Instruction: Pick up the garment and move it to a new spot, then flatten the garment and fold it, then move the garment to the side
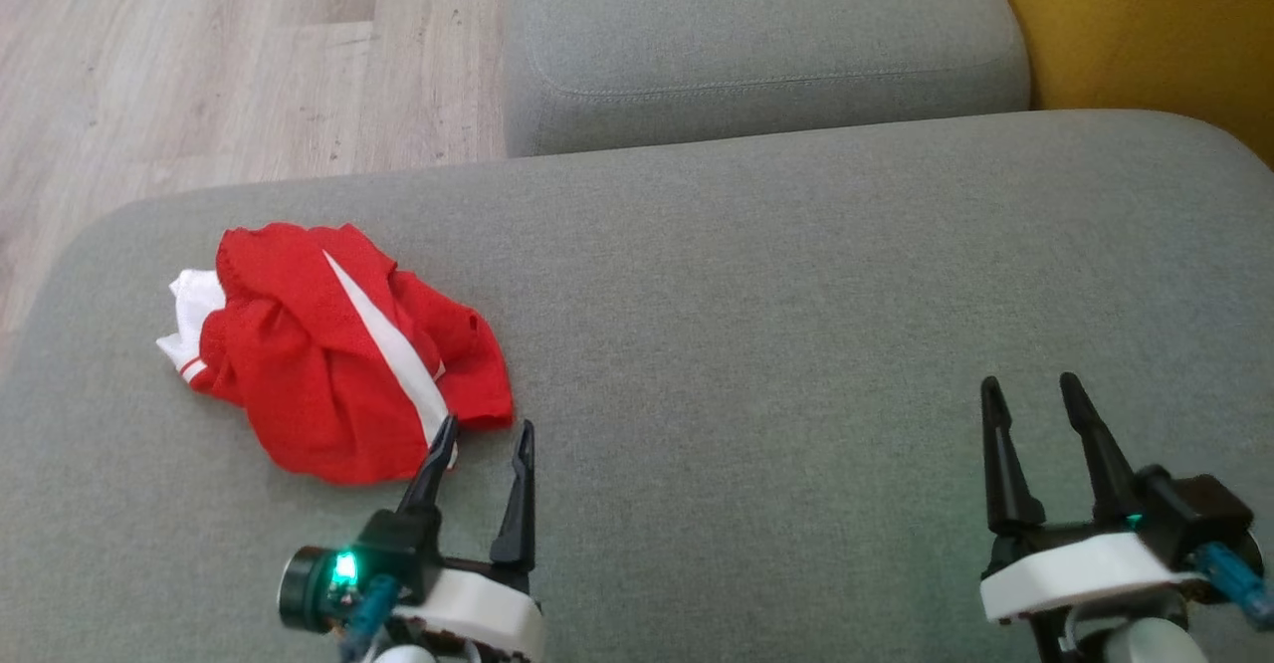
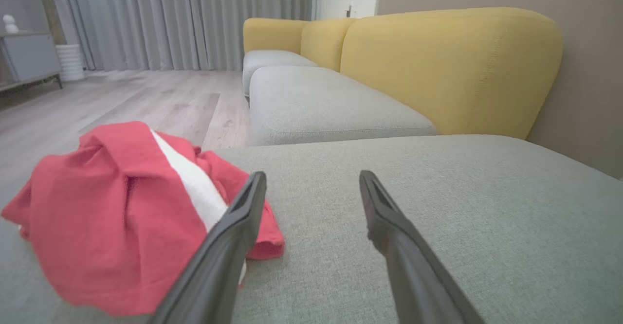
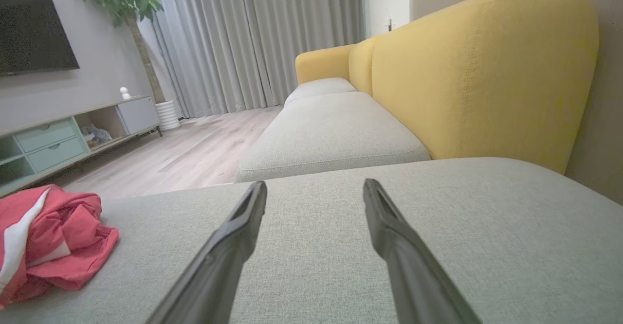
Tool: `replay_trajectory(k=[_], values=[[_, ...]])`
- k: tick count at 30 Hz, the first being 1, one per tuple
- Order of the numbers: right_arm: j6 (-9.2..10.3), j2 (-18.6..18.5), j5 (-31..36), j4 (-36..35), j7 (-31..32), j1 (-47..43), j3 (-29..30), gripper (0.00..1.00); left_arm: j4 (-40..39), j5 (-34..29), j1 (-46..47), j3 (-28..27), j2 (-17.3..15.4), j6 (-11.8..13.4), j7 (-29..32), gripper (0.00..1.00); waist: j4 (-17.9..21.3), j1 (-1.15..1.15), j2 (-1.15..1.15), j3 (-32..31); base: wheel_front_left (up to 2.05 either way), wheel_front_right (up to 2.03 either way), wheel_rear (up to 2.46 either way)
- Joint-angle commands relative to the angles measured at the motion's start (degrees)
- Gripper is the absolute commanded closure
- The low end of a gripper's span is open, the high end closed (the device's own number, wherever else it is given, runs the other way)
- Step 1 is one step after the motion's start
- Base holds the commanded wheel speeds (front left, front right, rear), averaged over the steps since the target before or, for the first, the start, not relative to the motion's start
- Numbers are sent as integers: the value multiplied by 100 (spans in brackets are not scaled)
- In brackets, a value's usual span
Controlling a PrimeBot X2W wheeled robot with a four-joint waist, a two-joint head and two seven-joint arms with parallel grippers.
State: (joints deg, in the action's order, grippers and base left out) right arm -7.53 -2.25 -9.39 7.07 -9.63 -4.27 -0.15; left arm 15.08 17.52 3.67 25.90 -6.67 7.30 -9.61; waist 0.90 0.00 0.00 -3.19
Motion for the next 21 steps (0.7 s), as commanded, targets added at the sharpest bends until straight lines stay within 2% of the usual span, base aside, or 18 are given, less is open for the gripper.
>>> replay_trajectory(k=[1,10,13,21], values=[[3,-54,271,-265,-98,142,-160,0,-139,-244,351,-42,-78,110,-103,0,-2,0,0,-6,0,0,0],[4,-57,1071,-335,-250,120,-295,0,167,-996,477,342,-173,364,-254,0,-3,0,0,-57,0,0,0],[4,-58,1295,-364,-300,115,-337,0,202,-1083,492,382,-117,445,-304,0,-8,0,0,-77,0,0,0],[4,-61,939,-388,-419,24,-286,0,-65,-759,306,106,49,522,-422,0,-34,0,0,-122,0,0,0]])
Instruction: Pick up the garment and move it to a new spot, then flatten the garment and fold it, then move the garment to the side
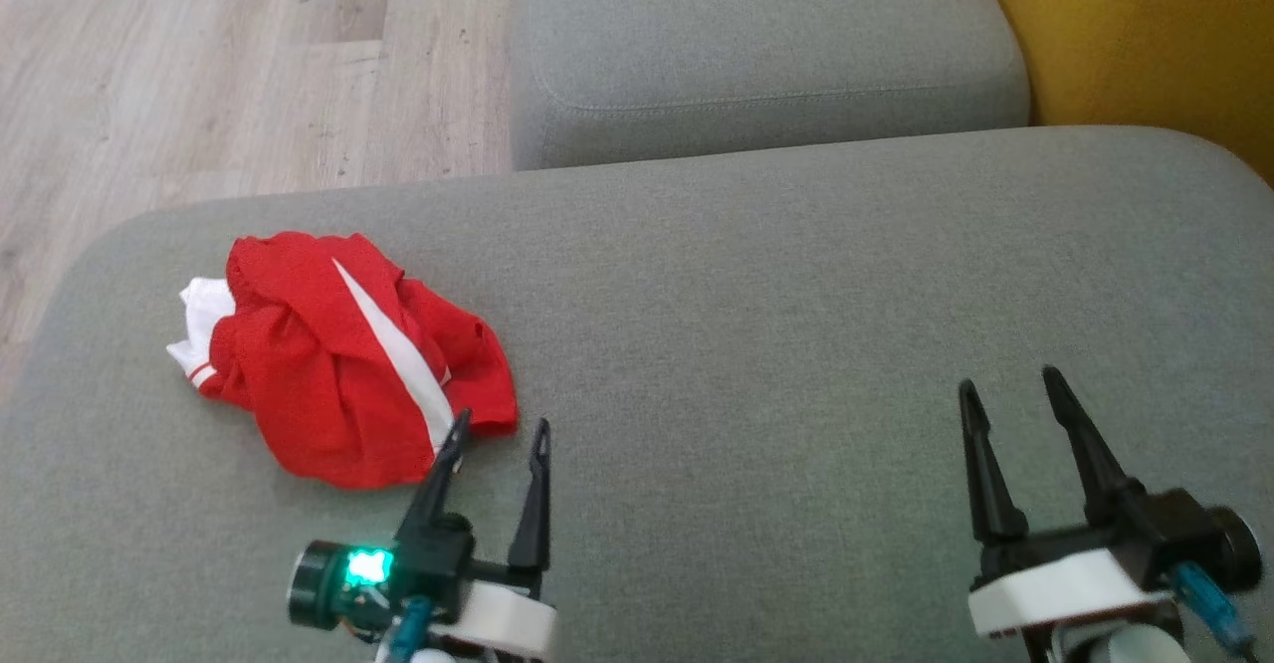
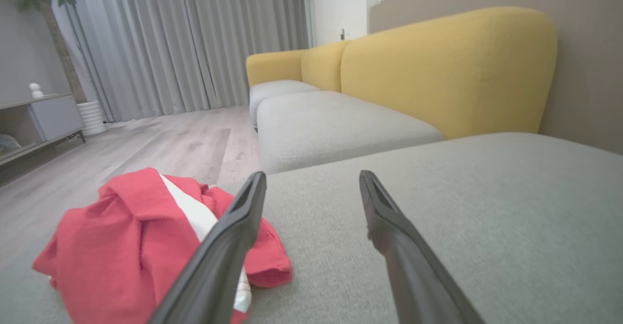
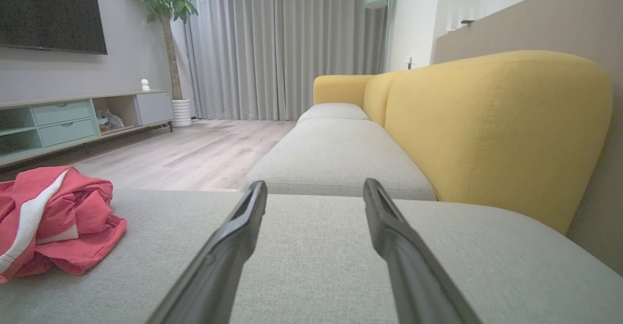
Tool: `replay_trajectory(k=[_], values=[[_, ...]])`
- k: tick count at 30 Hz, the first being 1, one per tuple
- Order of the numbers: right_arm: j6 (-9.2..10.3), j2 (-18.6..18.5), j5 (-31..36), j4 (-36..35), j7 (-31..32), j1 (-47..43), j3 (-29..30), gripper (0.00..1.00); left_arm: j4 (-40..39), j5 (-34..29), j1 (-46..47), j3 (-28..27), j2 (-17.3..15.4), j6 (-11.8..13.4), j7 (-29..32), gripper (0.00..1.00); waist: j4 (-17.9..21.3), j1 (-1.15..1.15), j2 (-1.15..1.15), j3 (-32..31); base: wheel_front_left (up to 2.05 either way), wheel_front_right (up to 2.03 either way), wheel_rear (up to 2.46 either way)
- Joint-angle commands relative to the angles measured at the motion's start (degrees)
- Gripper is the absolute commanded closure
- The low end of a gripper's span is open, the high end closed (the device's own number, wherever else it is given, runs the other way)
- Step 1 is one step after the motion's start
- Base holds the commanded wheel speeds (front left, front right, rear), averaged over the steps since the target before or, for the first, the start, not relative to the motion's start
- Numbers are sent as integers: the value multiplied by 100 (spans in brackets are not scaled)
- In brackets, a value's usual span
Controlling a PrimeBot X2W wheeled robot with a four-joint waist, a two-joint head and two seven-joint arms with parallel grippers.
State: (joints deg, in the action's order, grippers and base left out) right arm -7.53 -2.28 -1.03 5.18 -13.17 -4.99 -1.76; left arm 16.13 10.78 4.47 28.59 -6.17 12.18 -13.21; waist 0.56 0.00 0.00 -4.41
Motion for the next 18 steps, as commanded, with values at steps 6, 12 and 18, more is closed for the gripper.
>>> replay_trajectory(k=[6,12,18], values=[[4,-59,-322,-72,-167,-17,22,0,-500,40,-29,-487,86,25,-162,0,-33,0,0,-30,0,0,0],[4,-60,-987,175,-183,-55,-15,0,-560,286,-283,-778,185,-131,-179,0,-23,0,0,-48,0,0,0],[4,-60,-1189,318,-183,-43,-53,0,-570,363,-414,-973,258,-267,-179,0,-9,0,0,-53,0,0,0]])
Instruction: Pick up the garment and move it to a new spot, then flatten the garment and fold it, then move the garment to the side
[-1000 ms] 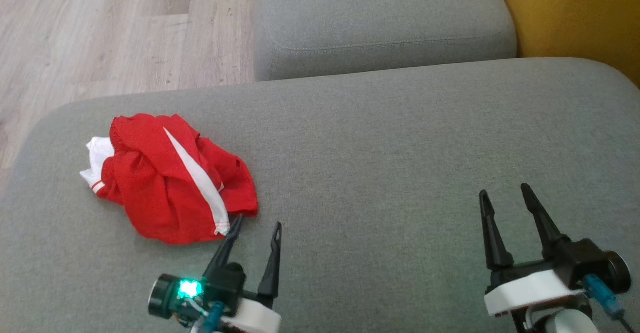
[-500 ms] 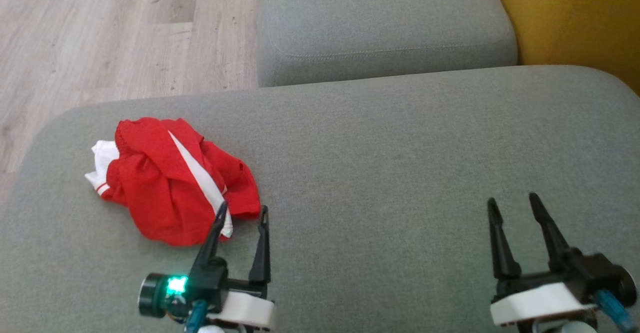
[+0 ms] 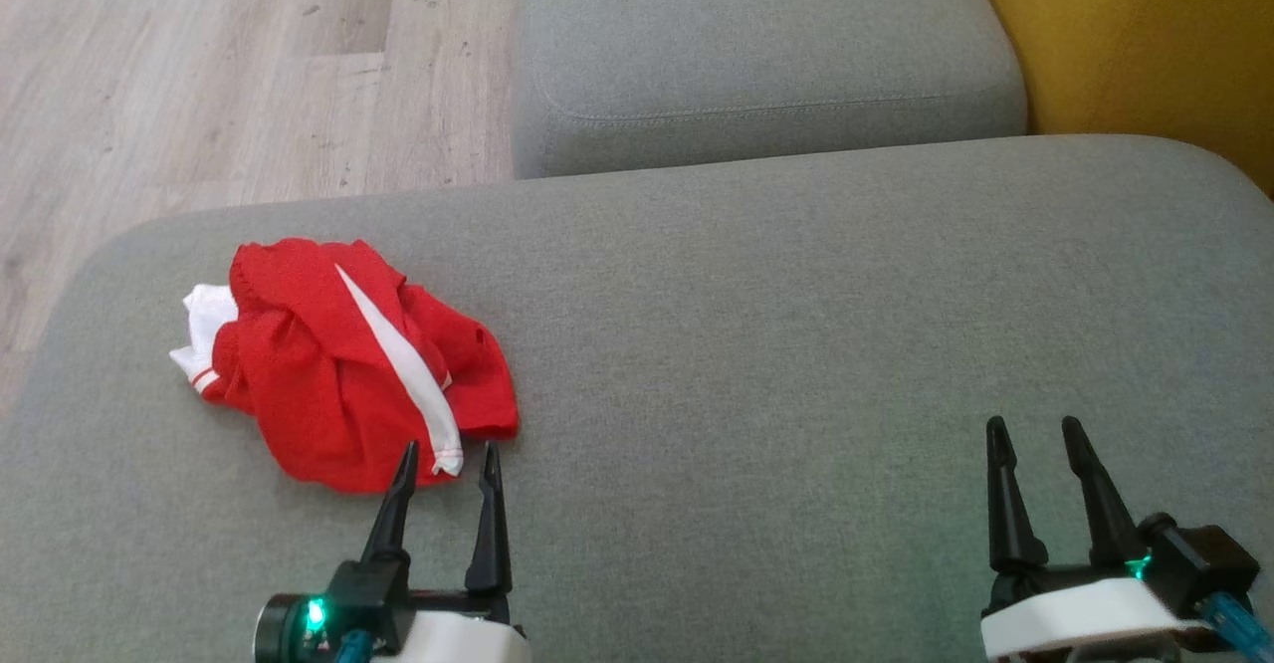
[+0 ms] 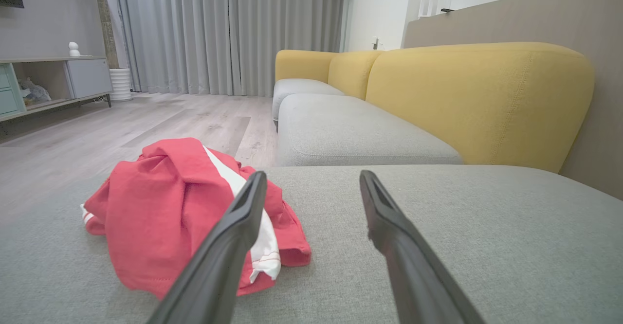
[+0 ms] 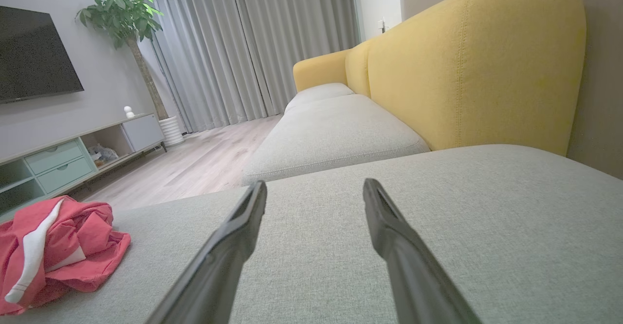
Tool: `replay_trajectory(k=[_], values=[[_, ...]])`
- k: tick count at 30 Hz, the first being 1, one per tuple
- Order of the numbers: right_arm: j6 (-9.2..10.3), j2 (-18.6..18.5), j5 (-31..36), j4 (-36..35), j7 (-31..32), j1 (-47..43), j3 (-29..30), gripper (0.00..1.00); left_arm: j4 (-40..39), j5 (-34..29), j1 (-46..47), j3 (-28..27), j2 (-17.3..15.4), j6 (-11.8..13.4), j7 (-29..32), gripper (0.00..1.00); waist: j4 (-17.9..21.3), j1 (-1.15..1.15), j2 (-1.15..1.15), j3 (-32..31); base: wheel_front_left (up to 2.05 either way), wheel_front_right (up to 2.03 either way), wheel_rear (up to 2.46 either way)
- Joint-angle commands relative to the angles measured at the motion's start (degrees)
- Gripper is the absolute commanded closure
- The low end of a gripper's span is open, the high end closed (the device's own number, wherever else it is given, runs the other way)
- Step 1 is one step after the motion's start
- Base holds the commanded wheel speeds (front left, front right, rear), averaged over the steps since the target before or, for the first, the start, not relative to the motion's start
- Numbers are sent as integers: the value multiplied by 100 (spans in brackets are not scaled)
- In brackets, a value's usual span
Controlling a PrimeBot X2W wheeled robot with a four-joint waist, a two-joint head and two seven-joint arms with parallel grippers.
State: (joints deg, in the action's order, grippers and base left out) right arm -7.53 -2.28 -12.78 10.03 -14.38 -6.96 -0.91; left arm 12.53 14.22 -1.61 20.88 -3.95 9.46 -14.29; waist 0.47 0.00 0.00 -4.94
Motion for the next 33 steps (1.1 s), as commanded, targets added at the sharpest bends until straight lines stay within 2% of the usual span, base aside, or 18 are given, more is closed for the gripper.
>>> replay_trajectory(k=[1,7,13,27,33], values=[[4,-60,-20,-163,-62,157,-144,0,-206,27,184,-224,45,-18,-71,0,-2,0,0,-1,0,0,0],[4,-60,-90,-170,-62,184,-173,0,-175,-21,180,-284,82,-116,-71,0,-50,0,0,-5,0,0,0],[4,-60,-162,-174,-62,180,-240,0,-87,-67,222,-353,95,-176,-71,0,-277,0,0,30,0,0,0],[4,-60,-345,-227,-62,105,-642,0,-25,-178,255,-629,104,-197,-71,0,-1347,0,0,57,0,0,0],[4,-60,-378,-215,-62,106,-829,0,-29,-226,238,-720,105,-215,-71,0,-1674,0,0,66,0,0,0]])
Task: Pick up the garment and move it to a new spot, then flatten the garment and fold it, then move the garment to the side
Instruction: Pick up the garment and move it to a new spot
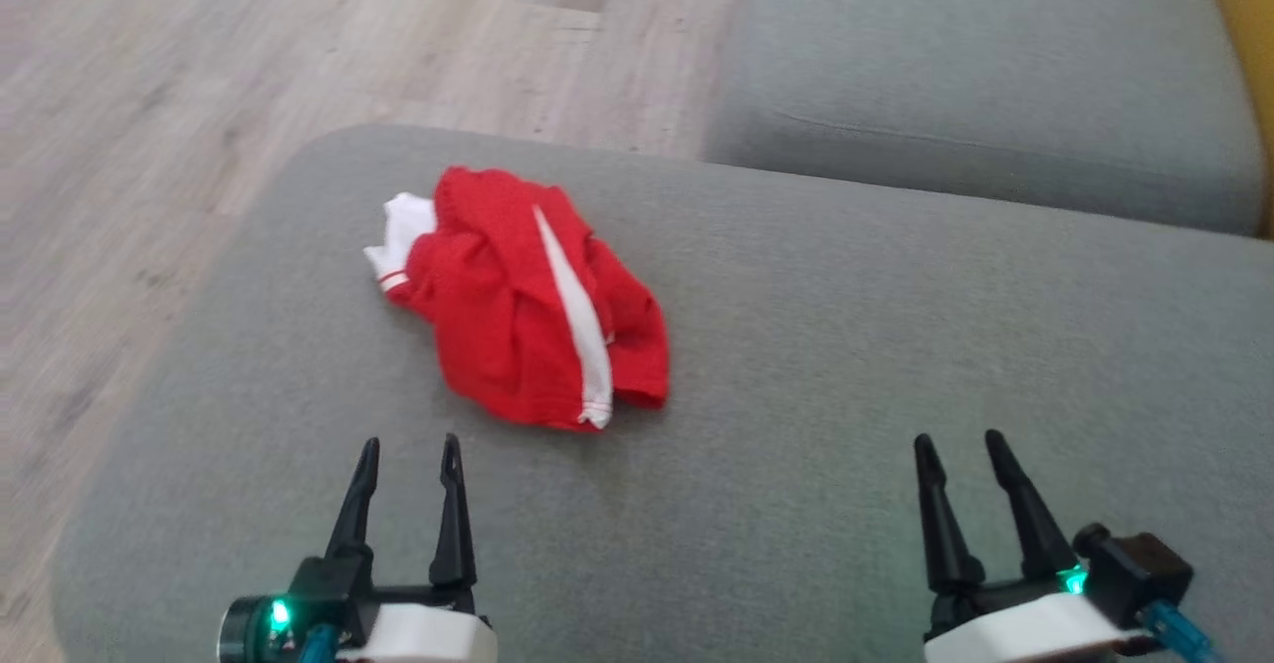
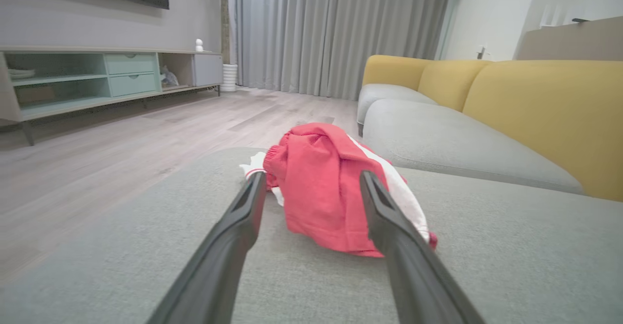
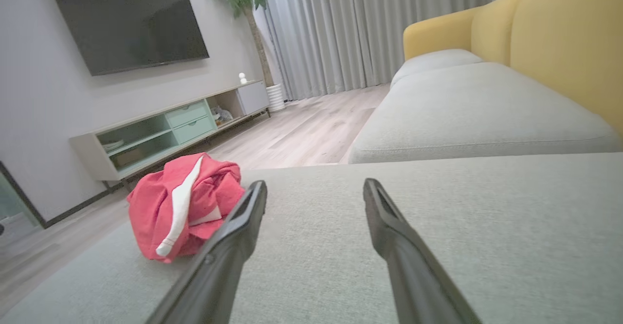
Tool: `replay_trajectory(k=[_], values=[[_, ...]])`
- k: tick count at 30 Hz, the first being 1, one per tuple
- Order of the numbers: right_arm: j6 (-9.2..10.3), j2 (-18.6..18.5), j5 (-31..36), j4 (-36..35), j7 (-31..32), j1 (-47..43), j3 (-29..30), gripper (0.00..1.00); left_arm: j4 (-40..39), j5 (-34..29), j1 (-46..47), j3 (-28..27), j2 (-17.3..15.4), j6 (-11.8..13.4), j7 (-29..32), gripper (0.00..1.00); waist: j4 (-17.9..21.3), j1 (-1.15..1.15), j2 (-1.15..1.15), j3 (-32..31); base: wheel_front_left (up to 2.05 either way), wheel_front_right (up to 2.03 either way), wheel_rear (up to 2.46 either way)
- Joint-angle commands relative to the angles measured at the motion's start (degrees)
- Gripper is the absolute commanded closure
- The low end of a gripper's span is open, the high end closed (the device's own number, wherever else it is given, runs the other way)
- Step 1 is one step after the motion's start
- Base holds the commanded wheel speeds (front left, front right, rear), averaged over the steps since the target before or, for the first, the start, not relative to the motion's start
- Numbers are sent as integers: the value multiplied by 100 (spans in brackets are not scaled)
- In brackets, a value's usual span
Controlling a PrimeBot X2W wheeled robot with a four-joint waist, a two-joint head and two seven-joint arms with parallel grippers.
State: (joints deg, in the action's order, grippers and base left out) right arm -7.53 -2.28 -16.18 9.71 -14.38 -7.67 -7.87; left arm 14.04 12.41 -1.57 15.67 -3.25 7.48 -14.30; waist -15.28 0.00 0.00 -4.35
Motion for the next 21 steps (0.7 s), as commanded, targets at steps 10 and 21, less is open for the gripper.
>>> replay_trajectory(k=[10,21], values=[[4,-60,-134,-165,-62,205,-438,0,-183,-117,201,-311,36,-71,-70,0,-566,0,0,-38,0,0,0],[4,-60,-213,-172,-62,226,-514,0,-228,-204,228,-404,36,-104,-70,0,-696,0,0,-17,0,0,0]])
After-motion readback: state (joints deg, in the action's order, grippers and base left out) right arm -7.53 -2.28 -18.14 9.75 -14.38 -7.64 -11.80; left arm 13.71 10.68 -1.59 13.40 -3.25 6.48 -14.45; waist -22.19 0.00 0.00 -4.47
